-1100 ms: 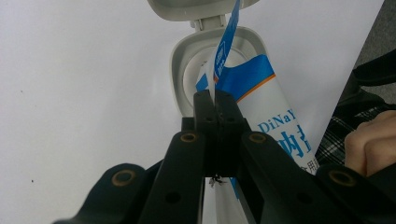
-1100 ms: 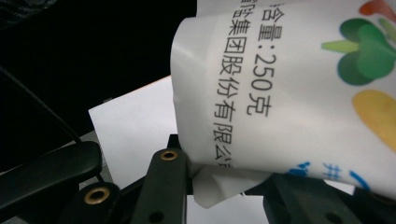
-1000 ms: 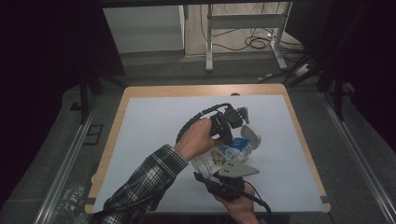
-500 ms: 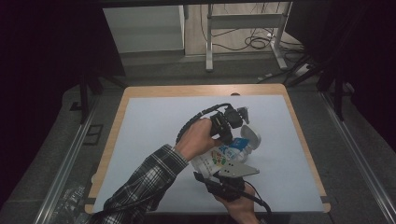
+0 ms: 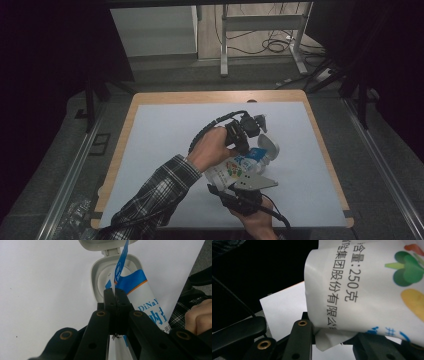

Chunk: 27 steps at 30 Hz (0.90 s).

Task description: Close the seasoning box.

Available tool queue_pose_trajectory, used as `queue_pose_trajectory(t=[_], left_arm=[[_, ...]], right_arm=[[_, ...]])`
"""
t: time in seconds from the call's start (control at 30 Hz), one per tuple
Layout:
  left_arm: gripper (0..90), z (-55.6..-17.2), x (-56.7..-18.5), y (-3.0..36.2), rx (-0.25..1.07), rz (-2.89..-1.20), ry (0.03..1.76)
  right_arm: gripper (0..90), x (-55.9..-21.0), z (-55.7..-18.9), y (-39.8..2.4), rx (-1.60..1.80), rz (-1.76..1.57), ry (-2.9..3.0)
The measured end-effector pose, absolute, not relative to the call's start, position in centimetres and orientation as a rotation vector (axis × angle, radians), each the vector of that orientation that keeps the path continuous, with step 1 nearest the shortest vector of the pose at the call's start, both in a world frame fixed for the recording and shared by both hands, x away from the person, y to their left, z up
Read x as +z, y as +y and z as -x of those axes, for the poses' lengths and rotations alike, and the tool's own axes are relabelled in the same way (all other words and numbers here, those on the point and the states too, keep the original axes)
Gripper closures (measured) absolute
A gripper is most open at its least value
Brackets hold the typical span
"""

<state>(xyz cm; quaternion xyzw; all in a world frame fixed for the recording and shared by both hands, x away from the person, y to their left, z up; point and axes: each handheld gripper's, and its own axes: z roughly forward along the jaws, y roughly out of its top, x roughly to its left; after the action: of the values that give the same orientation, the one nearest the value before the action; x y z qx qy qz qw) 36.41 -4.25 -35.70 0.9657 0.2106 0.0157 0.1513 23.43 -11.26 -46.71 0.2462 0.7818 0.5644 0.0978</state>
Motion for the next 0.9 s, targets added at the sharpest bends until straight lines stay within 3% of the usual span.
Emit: queue_pose_trajectory(t=[0.9], left_arm=[[90.0, -36.49, -35.76, -4.2, 0.037, -2.776, 0.608]], right_arm=[[74.9, -46.57, -23.39, -11.26, 1.67, -0.718, 2.311]])
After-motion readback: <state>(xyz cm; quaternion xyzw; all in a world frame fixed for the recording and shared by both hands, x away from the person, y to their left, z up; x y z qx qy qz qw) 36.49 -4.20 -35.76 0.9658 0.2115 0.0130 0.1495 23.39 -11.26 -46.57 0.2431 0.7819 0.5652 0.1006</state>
